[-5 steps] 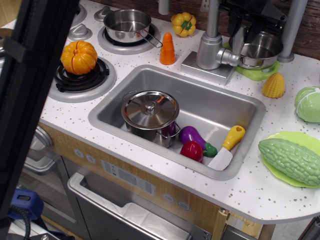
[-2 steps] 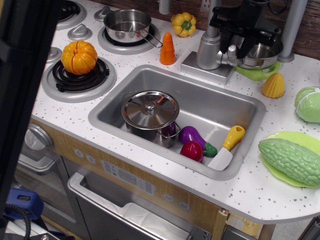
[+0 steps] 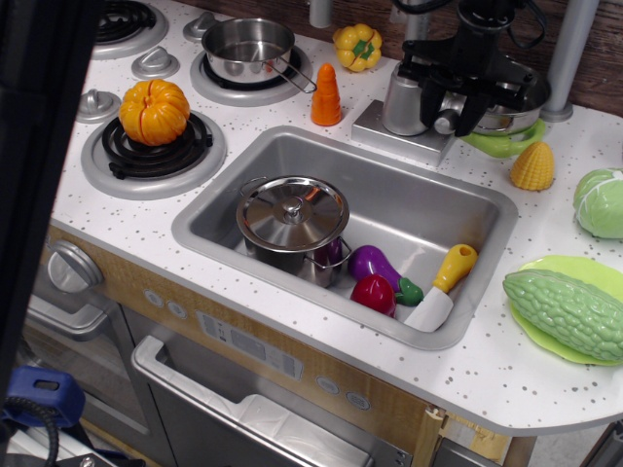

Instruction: Turn lever vertical to front

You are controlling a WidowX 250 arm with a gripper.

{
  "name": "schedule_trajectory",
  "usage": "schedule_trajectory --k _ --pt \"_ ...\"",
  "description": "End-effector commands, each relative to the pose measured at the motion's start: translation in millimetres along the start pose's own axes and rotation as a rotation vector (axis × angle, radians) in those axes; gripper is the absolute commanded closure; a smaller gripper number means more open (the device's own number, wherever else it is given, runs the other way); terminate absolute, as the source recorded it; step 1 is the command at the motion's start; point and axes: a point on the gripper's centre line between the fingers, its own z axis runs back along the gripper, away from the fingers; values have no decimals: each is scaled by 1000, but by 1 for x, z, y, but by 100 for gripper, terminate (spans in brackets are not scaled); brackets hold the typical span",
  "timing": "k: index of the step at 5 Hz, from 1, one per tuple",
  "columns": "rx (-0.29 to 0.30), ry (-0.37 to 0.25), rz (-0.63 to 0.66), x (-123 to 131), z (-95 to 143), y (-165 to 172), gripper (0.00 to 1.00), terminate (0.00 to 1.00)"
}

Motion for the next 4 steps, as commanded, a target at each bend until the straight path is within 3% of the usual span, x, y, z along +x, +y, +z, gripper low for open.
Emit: schedule_trajectory --k 1,2,3,4 --pt "-54 -70 28 -3 18 -10 100 0" --pt "-57 -71 24 -3 15 -8 100 0" --pt "-30 -52 5 -1 29 -5 0 0" --pt "20 -32 -5 -8 51 7 0 0"
